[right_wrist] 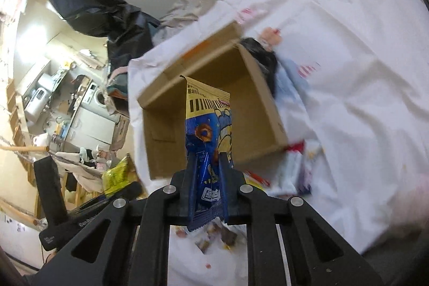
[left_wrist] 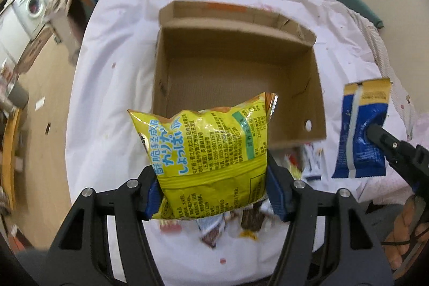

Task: Organize snacks
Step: 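Carry both bags over the box and open both grippers to drop them inside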

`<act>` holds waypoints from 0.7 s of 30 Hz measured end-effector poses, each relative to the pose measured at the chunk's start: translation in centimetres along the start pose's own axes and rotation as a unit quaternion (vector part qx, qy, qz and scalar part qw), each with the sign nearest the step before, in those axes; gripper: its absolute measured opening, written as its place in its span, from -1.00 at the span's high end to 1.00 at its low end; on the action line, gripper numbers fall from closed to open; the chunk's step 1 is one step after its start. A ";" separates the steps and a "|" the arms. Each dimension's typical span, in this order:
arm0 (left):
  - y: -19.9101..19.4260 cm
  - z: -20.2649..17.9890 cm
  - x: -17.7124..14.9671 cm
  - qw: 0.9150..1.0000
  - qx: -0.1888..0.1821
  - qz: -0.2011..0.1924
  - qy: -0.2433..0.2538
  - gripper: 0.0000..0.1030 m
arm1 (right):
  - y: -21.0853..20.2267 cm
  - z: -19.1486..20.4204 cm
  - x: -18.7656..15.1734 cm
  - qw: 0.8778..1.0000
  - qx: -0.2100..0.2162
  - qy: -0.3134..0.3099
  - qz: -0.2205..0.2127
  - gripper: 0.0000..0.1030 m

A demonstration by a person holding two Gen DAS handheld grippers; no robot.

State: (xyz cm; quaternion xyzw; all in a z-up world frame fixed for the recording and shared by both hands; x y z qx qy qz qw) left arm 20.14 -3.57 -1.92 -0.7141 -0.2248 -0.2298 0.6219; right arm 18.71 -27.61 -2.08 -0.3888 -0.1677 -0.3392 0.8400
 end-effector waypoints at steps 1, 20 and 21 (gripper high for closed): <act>0.3 0.2 0.6 1.000 0.000 -0.002 -0.001 -0.18 | 0.6 0.5 0.4 1.000 0.003 -0.007 -0.001 0.71; 10.2 1.4 1.6 1.000 -0.001 0.012 0.029 -0.18 | 11.8 -0.9 0.4 0.993 -0.054 -0.097 0.046 0.71; 10.6 1.4 1.6 1.000 -0.003 0.016 0.024 -0.18 | 12.0 -1.0 0.3 0.992 -0.059 -0.103 0.048 0.71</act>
Point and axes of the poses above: each gripper's, at about its wrist camera, not at the fingertips, and y roughly the way its jaws point, z to its left, x to its top, the point moved 4 cm from there along y, roughly the way its jaws point, and after that the axes turned 11 degrees about -z, right-handed, at the moved point
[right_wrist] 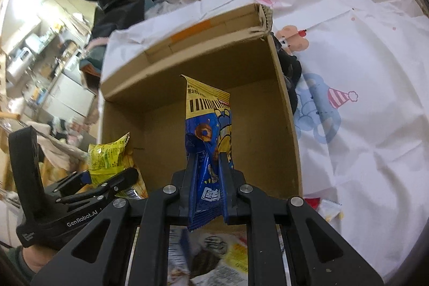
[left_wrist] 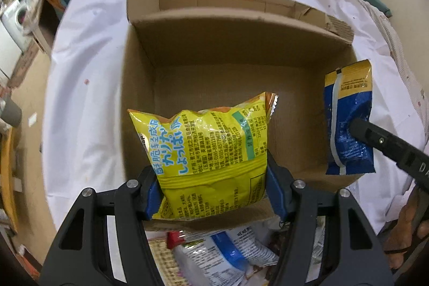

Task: Organize snacks
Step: 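Carry both bags over the box and open both grippers to drop them inside, then withdraw both grippers from the box back toward the snack pile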

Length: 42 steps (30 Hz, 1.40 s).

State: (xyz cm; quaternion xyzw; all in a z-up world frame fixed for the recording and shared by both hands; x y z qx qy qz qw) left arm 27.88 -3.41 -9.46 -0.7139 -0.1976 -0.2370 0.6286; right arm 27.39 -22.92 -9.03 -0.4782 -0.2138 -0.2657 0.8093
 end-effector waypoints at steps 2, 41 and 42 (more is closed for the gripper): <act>0.4 0.1 0.0 1.000 0.008 -0.002 0.002 -0.18 | 0.7 -0.4 -0.4 1.000 -0.012 -0.005 0.009 0.71; -2.1 -0.1 1.3 0.996 0.017 -0.082 0.012 -0.66 | 0.5 0.7 0.6 0.999 -0.028 -0.018 -0.030 -0.32; -2.5 -0.1 1.3 0.996 0.018 -0.087 0.012 -0.66 | 0.2 0.9 0.6 0.999 -0.031 -0.023 -0.036 -0.34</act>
Point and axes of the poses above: each gripper's, at about its wrist camera, not at the fingertips, and y roughly the way its jaws point, z to its left, x to its top, the point moved 4 cm from there along y, roughly the way its jaws point, and after that the axes turned 11 degrees about -z, right-handed, at the moved point
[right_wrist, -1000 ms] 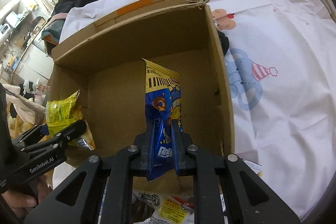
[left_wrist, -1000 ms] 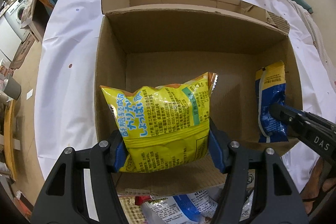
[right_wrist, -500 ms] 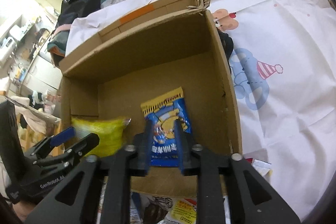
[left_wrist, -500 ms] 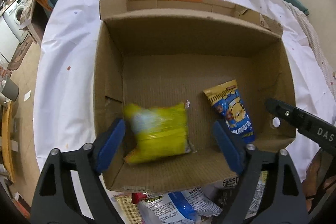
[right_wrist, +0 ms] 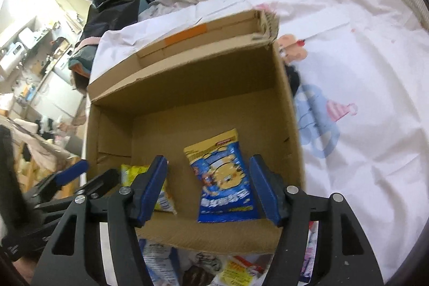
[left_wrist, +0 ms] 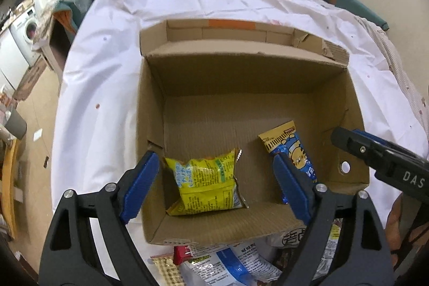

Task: Organize snacks
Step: 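Withdraw both grippers from the box back toward the snack pile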

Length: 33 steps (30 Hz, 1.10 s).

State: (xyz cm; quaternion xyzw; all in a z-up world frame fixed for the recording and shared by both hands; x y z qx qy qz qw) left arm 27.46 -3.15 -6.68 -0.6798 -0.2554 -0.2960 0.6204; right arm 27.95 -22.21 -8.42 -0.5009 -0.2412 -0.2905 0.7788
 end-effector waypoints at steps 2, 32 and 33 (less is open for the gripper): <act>-0.8 0.2 0.1 1.000 -0.003 -0.012 -0.006 -0.66 | -0.7 0.0 0.2 1.000 -0.004 -0.007 -0.012 -0.49; -11.8 6.9 -6.4 0.996 0.049 -0.031 -0.065 -0.66 | -11.2 -1.5 -7.4 1.000 -0.011 0.003 0.009 -0.73; -11.7 7.3 -6.6 0.996 0.051 -0.027 -0.073 -0.66 | -11.3 -1.6 -7.7 1.000 -0.009 0.007 0.013 -0.73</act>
Point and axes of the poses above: each gripper's, at about its wrist camera, not at the fingertips, and y roughly the way its jaws point, z to its left, x to its top, the point moved 4 cm from there along y, roughly the way its jaws point, and after that the axes turned 11 degrees about -z, right-handed, at the moved point
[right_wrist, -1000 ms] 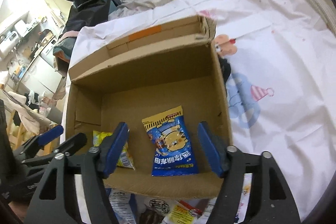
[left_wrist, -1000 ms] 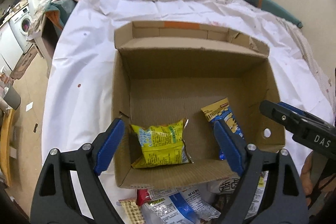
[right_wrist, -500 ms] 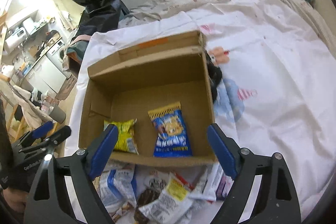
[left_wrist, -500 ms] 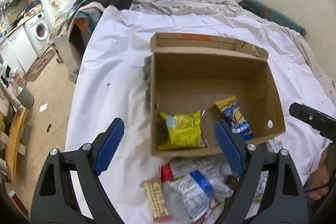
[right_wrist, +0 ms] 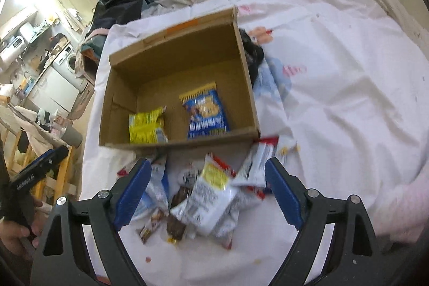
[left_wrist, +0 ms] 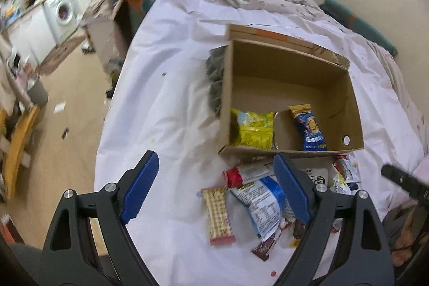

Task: Organize snacks
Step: 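Withdraw both grippers from the box back toward the snack pile, then grasp the checkered wafer bar with the left gripper while the right grasps the white-red chip bag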

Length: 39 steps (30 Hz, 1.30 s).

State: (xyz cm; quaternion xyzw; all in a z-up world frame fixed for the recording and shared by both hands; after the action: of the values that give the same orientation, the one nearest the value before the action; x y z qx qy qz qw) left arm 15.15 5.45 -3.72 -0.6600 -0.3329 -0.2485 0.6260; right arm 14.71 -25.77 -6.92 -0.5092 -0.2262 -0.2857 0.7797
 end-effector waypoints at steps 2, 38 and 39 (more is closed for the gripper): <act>0.4 1.0 -0.6 1.000 0.011 0.016 -0.015 -0.66 | -0.1 -0.4 -0.7 1.000 -0.003 0.012 0.006 -0.73; 6.6 0.9 -7.0 0.975 0.021 0.211 -0.061 0.56 | 3.7 -4.4 -3.7 0.982 -0.012 0.163 0.098 -0.74; 6.0 0.8 -6.6 0.977 0.016 0.204 -0.064 0.56 | 4.1 -4.5 -4.1 0.979 -0.013 0.172 0.105 -0.75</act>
State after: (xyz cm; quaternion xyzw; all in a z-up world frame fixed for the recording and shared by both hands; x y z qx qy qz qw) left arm 15.27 5.47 -12.66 -0.7183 -0.2347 -0.0677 0.6514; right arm 14.77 -27.78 -13.95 -0.4832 -0.0299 -0.2883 0.8261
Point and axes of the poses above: each gripper's, at about its wrist camera, not at the fingertips, and y roughly the way its jaws point, z to its left, x to its top, the point moved 4 cm from there along y, roughly the way its jaws point, and after that the axes turned 11 degrees about -z, right-handed, at the moved point
